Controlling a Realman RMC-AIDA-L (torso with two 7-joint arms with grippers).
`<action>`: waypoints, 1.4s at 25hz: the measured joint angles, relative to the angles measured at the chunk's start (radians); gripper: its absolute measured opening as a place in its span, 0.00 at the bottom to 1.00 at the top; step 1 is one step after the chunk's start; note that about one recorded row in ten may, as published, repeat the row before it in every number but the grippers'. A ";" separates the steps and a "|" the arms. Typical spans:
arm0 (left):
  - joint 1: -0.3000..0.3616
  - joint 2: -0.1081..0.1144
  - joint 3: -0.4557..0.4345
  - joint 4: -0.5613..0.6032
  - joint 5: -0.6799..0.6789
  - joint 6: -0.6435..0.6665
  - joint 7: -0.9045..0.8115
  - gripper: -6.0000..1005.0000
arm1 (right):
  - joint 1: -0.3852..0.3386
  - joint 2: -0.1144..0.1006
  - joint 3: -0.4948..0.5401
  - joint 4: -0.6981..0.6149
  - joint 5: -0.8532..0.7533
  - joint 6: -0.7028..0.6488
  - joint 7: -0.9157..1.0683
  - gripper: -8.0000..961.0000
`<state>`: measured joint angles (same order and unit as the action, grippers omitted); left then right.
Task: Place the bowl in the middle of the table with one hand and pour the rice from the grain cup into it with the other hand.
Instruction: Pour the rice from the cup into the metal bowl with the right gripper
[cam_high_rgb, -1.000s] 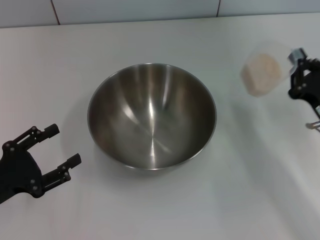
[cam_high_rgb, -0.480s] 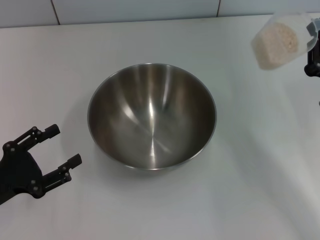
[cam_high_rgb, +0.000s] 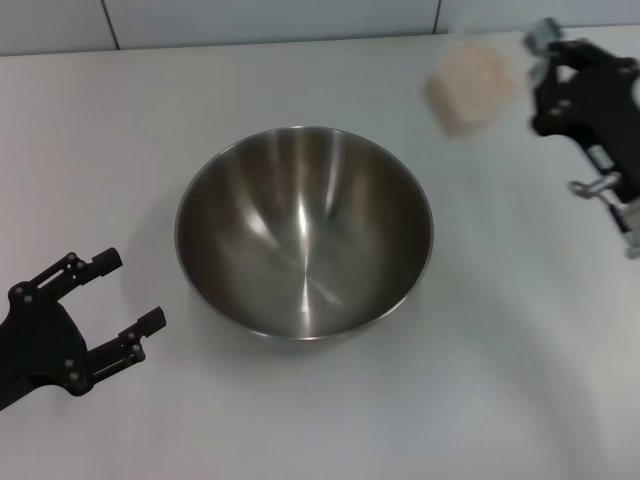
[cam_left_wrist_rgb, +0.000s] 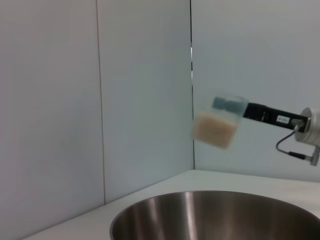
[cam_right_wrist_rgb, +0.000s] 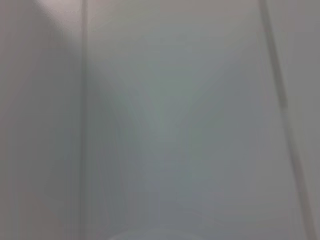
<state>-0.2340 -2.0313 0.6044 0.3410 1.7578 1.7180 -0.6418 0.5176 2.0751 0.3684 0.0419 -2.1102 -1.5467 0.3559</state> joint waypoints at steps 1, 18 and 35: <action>0.000 0.000 0.000 0.000 0.000 0.000 0.000 0.78 | 0.000 0.000 0.000 0.000 0.000 0.000 0.000 0.03; -0.001 0.001 0.000 0.006 0.002 0.004 -0.001 0.78 | 0.155 0.002 -0.002 0.011 -0.385 0.114 0.194 0.03; 0.004 0.003 -0.003 0.006 0.000 -0.004 0.005 0.78 | 0.160 -0.001 -0.001 -0.014 -0.389 0.079 -0.276 0.02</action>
<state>-0.2301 -2.0279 0.6010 0.3470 1.7577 1.7144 -0.6370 0.6779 2.0738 0.3678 0.0284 -2.4989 -1.4675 0.0799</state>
